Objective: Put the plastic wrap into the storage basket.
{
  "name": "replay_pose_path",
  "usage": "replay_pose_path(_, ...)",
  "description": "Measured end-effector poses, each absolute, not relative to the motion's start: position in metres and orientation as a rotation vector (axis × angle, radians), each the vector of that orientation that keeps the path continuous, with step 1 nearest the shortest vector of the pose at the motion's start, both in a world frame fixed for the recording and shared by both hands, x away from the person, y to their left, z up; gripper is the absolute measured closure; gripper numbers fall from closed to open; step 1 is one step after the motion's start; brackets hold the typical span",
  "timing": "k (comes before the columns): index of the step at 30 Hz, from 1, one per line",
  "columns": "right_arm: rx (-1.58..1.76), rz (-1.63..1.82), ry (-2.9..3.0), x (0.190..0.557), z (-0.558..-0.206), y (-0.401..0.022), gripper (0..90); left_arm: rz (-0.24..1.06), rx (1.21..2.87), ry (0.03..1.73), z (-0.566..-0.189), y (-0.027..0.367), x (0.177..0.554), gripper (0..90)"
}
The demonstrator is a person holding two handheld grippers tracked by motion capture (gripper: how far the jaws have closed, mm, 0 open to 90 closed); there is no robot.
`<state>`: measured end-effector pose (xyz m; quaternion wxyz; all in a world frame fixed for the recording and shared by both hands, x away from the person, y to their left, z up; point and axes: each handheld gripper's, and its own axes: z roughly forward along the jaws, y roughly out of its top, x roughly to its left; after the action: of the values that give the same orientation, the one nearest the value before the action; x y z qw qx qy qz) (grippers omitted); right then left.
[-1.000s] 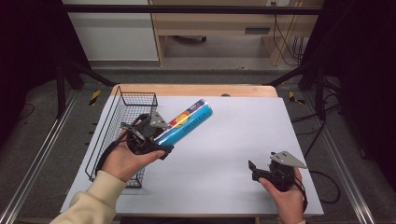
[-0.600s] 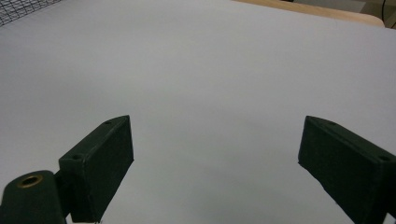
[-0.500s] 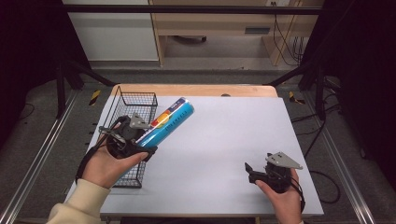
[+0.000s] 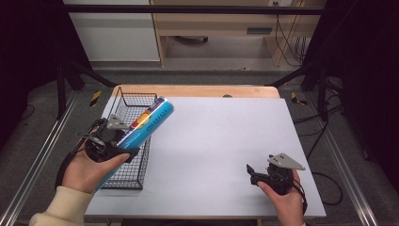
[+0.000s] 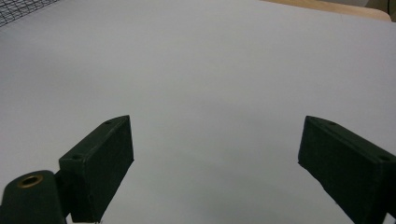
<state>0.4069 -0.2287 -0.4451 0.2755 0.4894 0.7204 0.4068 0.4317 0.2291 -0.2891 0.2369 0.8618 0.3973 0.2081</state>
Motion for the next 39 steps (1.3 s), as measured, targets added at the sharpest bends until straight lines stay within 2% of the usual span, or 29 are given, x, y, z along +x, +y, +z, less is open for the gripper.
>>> replay_pose_path(28,1.323,1.075,1.943,0.408,-0.447,-0.229,10.4,0.553,2.318,1.253,-0.303,0.270,0.428,32.1)
replay_pose_path(39,1.310,1.089,1.954,0.408,-0.446,-0.226,10.4,0.533,2.332,1.309,-0.315,0.271,0.430,32.2)
